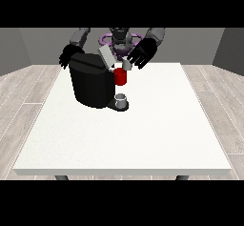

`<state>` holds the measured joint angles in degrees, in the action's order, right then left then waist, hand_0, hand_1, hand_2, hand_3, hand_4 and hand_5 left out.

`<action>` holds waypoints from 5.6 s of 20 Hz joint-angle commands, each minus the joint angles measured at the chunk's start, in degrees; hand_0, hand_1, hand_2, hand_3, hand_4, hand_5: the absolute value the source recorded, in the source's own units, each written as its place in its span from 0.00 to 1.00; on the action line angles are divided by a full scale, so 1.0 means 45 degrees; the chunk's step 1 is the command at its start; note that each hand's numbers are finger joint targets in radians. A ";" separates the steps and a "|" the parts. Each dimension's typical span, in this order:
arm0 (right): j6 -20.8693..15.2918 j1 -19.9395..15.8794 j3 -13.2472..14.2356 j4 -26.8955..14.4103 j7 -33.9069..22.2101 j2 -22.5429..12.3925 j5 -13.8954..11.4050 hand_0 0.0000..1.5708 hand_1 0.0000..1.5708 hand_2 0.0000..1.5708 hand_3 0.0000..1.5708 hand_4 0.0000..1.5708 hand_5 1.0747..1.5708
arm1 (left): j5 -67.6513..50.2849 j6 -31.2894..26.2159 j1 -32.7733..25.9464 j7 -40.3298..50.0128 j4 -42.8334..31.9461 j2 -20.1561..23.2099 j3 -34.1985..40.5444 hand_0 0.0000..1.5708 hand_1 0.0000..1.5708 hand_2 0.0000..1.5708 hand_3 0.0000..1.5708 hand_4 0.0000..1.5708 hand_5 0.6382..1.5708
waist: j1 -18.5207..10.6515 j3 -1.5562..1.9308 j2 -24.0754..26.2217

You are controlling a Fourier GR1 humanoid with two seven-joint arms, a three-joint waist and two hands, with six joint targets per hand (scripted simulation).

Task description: Insert the coffee pod into the coffee machine and close the lid

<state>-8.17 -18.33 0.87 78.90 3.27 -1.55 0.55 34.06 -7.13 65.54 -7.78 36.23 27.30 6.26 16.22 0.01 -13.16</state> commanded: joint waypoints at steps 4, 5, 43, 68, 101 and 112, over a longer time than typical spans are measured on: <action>0.0045 -0.0074 0.0423 0.0216 -0.0573 -0.0431 0.0254 0.00 0.00 0.00 0.00 0.29 1.00 | 0.0193 0.0185 -0.0318 -0.0047 -0.0092 -0.0559 -0.0136 0.84 0.84 0.85 0.78 0.31 1.00 | -0.0009 0.0000 0.0179; -0.0227 -0.0267 0.0625 -0.0395 0.0154 -0.0316 0.0130 0.00 0.00 0.00 0.00 0.31 1.00 | 0.0235 -0.0160 0.0156 0.0383 0.0099 -0.0662 -0.0254 0.82 0.82 0.84 0.78 0.32 1.00 | -0.0334 0.0004 0.0074; -0.0039 0.0525 0.0689 -0.0227 0.0910 -0.0237 0.0337 0.00 0.00 0.00 0.00 0.23 1.00 | 0.0914 -0.0271 0.0331 -0.0058 -0.0465 -0.0287 0.0014 0.71 0.71 0.74 0.63 0.28 1.00 | 0.0043 0.0003 -0.0789; -0.1118 -0.0207 0.0478 -0.0841 0.0653 0.0323 -0.0034 0.00 0.00 0.00 0.00 0.23 1.00 | 0.2021 -0.1166 0.0830 -0.0157 -0.0297 -0.0292 -0.0681 0.00 0.00 0.00 0.00 0.00 1.00 | -0.0416 0.0001 -0.0482; 0.1283 0.3366 0.0817 0.0556 -0.0632 -0.1432 0.0977 0.00 0.00 0.00 0.00 0.18 1.00 | -0.4137 -0.1527 -0.7411 -0.1034 0.1295 -0.4893 0.3210 0.00 0.00 0.00 0.00 0.00 1.00 | -0.3703 -0.0007 0.6594; 0.1678 0.1444 0.0364 0.1495 -0.1851 -0.1933 0.0694 0.00 0.00 0.00 0.00 0.00 1.00 | -0.5460 -0.2516 -0.9232 -0.1178 0.3178 -0.5527 0.2937 0.00 0.00 0.00 0.00 0.00 1.00 | -0.4990 -0.0004 0.6026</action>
<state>-1.32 -9.60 3.62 83.99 -2.40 -9.50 4.40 10.98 -17.18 27.69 -12.13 47.34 2.54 20.05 -5.03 -0.01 14.75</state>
